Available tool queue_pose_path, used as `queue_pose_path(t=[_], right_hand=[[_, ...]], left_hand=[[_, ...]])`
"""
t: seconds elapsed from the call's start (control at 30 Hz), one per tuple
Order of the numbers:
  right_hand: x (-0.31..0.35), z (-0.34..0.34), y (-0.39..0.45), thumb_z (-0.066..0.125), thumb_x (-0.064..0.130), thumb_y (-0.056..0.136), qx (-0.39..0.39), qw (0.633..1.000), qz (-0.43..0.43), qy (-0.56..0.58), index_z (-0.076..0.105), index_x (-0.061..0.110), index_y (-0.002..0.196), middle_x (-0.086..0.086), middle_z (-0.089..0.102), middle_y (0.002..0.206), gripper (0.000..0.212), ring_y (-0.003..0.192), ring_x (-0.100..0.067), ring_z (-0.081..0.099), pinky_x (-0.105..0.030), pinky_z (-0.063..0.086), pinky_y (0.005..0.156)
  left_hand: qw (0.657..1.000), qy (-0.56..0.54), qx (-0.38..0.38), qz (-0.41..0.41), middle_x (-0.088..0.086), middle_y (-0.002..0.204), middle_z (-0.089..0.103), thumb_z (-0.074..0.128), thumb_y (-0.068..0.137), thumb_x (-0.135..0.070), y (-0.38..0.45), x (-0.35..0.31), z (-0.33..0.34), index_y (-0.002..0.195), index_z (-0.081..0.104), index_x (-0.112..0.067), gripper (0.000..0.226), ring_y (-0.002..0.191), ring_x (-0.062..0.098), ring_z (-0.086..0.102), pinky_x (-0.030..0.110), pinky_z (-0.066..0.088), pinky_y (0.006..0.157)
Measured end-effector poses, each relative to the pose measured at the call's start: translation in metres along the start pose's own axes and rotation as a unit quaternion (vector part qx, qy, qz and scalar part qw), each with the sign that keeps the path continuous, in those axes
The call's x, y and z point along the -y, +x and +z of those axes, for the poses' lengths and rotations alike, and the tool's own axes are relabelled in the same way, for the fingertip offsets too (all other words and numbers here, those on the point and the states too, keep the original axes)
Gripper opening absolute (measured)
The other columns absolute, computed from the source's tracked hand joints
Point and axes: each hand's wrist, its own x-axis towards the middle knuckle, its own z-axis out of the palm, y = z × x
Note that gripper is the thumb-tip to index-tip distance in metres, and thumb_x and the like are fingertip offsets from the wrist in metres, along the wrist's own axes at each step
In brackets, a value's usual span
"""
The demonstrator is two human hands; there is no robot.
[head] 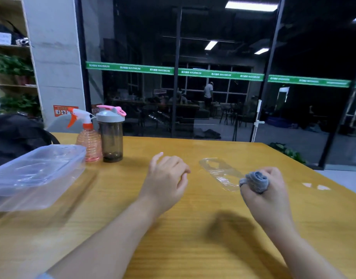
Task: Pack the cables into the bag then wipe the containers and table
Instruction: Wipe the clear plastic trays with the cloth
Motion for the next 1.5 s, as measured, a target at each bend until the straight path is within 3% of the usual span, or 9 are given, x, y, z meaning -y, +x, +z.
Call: queue_pose_path(t=[0.17,0.37,0.43,0.57,0.67,0.83,1.03,1.37,1.5], right_hand=[[-0.016,0.006,0.042,0.046,-0.003,0.085,0.102,0.985,0.078,-0.119,0.057,0.036,0.096,0.010,0.062,0.083,0.043,0.071,-0.017,0.056,-0.030,0.043,0.054],[-0.024,0.042,0.072,0.048,0.018,0.086,0.268,0.889,0.133,-0.346,0.058,0.016,0.082,-0.004,0.061,0.080,0.010,0.073,-0.025,0.059,-0.028,0.043,0.054],[-0.027,0.054,0.077,0.056,0.037,0.087,0.325,0.852,0.156,-0.380,0.056,0.014,0.091,0.000,0.055,0.077,0.024,0.069,-0.019,0.055,-0.027,0.043,0.052],[-0.037,0.073,0.091,0.064,0.053,0.082,0.340,0.825,0.183,-0.412,0.050,0.013,0.090,0.002,0.050,0.072,0.043,0.072,-0.019,0.054,-0.028,0.044,0.058],[-0.038,0.078,0.103,0.067,0.047,0.083,0.356,0.815,0.195,-0.413,0.045,0.010,0.078,0.000,0.049,0.070,0.043,0.063,-0.016,0.052,-0.027,0.044,0.056],[-0.035,0.077,0.115,0.068,0.040,0.083,0.392,0.797,0.219,-0.403,0.051,0.008,0.087,-0.004,0.057,0.073,0.036,0.058,-0.018,0.056,-0.026,0.045,0.050],[-0.035,0.067,0.124,0.065,0.054,0.076,0.444,0.761,0.208,-0.426,0.057,0.013,0.077,-0.004,0.062,0.081,0.042,0.070,-0.022,0.062,-0.027,0.052,0.064],[-0.015,0.025,0.134,0.062,0.041,0.078,0.375,0.841,0.142,-0.363,0.067,0.011,0.081,-0.003,0.061,0.074,0.030,0.060,-0.018,0.055,-0.025,0.041,0.052],[0.005,0.008,0.123,0.064,0.040,0.081,0.368,0.901,0.128,-0.190,0.074,0.015,0.081,-0.005,0.068,0.081,0.027,0.064,-0.019,0.058,-0.028,0.046,0.058]], left_hand=[[0.992,-0.070,0.093,-0.040,-0.012,0.102,0.058,0.036,0.085,-0.031,-0.008,0.013,0.018,0.099,0.064,-0.026,0.032,0.102,0.010,0.050,0.029,0.029,0.097],[0.972,-0.202,0.061,-0.100,-0.013,0.096,0.057,0.054,0.089,-0.014,-0.010,0.015,0.023,0.096,0.064,-0.025,0.017,0.094,0.003,0.053,0.010,0.037,0.079],[0.962,-0.237,0.055,-0.126,-0.015,0.094,0.057,0.053,0.089,-0.013,-0.010,0.017,0.022,0.093,0.064,-0.027,0.018,0.090,-0.001,0.052,0.004,0.035,0.071],[0.945,-0.283,0.035,-0.158,-0.015,0.092,0.057,0.054,0.089,-0.011,-0.008,0.022,0.021,0.086,0.060,-0.033,0.023,0.084,-0.005,0.051,0.006,0.037,0.065],[0.942,-0.290,0.037,-0.167,-0.016,0.093,0.058,0.054,0.089,-0.012,-0.007,0.022,0.019,0.086,0.059,-0.035,0.024,0.084,-0.005,0.050,0.006,0.038,0.065],[0.943,-0.287,0.047,-0.162,-0.017,0.095,0.057,0.052,0.090,-0.013,-0.006,0.019,0.019,0.091,0.061,-0.031,0.019,0.087,-0.005,0.049,0.006,0.039,0.066],[0.939,-0.293,0.054,-0.170,-0.018,0.096,0.056,0.051,0.091,-0.016,-0.006,0.020,0.016,0.088,0.058,-0.036,0.022,0.085,-0.003,0.050,0.007,0.040,0.067],[0.940,-0.275,0.067,-0.192,-0.016,0.097,0.058,0.052,0.092,-0.016,-0.008,0.018,0.012,0.094,0.062,-0.030,0.017,0.086,0.000,0.053,0.005,0.039,0.068],[0.910,-0.332,0.056,-0.240,-0.012,0.093,0.061,0.056,0.090,-0.016,-0.007,0.015,0.010,0.095,0.063,-0.026,0.014,0.084,0.004,0.055,0.002,0.038,0.063]])
